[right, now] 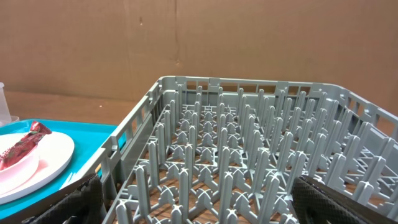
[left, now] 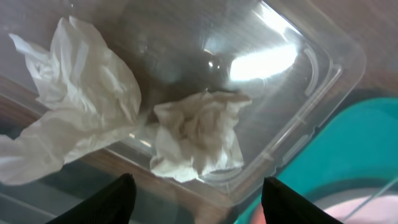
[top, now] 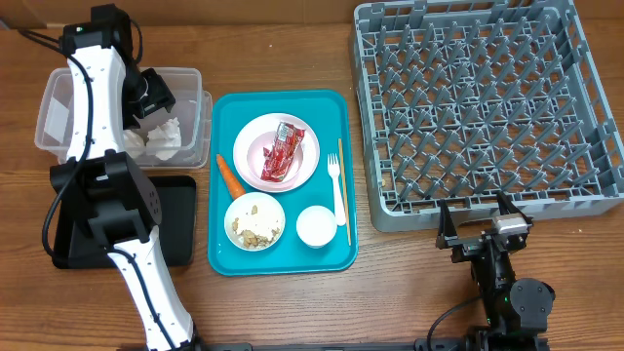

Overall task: Sort waste into correct bins and load items into the dishwasher
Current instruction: 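Carry the second tissue left and drop it into the clear bin, then reach the left gripper to the plate and grasp the red wrapper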

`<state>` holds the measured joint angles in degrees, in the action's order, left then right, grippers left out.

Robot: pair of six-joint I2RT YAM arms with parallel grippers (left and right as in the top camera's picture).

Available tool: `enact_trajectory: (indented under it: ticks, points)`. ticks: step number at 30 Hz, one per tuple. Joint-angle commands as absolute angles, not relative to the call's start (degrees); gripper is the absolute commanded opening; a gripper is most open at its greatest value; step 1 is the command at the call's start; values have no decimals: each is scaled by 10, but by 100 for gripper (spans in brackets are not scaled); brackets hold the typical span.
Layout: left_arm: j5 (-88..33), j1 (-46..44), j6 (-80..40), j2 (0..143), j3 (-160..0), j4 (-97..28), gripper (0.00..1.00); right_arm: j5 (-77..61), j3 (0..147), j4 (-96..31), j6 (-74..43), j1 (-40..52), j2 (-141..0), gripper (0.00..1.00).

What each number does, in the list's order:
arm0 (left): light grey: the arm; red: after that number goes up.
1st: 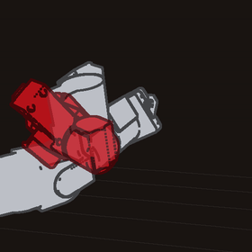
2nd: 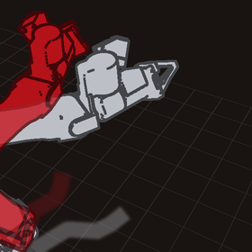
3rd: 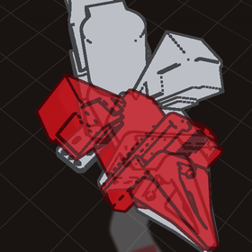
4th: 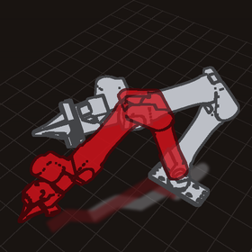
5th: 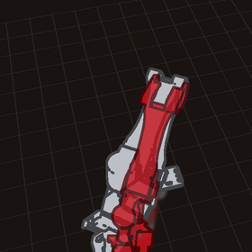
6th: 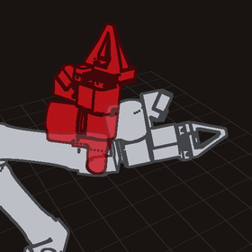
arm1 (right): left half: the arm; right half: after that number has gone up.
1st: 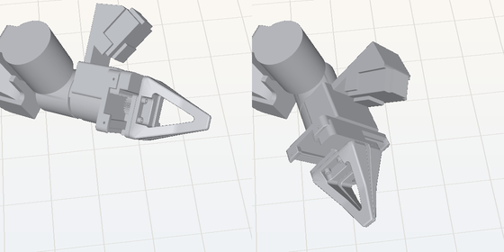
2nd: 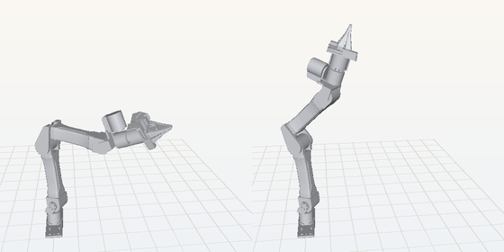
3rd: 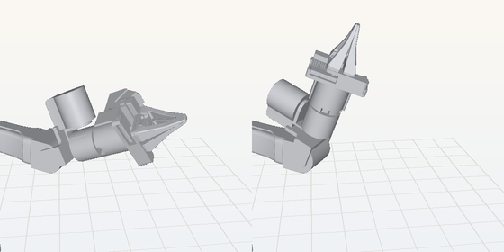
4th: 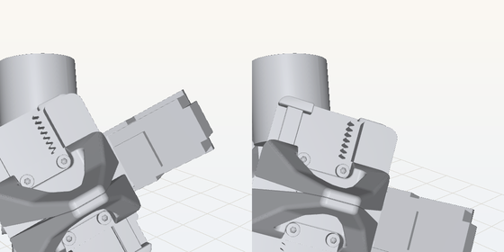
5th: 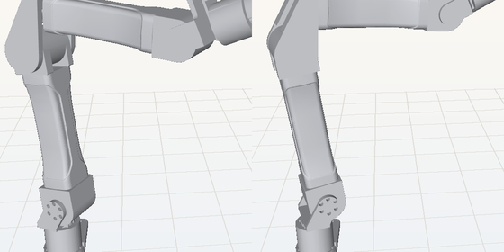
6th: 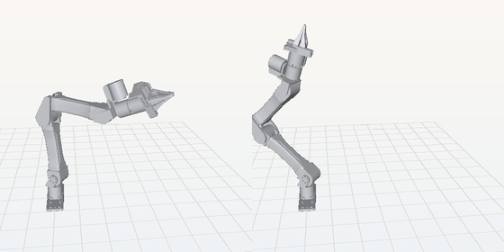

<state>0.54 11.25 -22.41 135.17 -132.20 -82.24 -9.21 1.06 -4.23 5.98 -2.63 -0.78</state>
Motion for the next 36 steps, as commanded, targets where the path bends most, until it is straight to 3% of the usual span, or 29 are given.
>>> enact_trajectory:
  ticks: [1, 9, 15, 26, 28, 30, 36]
  points:
    - [-23, 109, -218, 1332, -1373, -834, 67, -95, 4, -39, 56, -30, -2, 100]
    - [-149, 71, -131, 1270, -1435, -859, 70, -95, 4, -39, 56, -30, -2, 100]
    - [-173, -14, -60, 1243, -1435, -896, 73, -95, 4, -39, 56, -30, -2, 100]
    - [36, -217, -106, 1244, -1398, -896, 74, -95, 4, -39, 56, -30, -2, 100]
    - [57, -242, -105, 1244, -1391, -896, 78, -95, 4, -39, 56, -30, -2, 100]
    - [60, -263, -105, 1244, -1377, -891, 100, -95, 4, -40, 56, -30, -2, 100]
    - [65, -285, -105, 1244, -1312, -853, 100, -95, 4, -39, 56, -30, -2, 100]
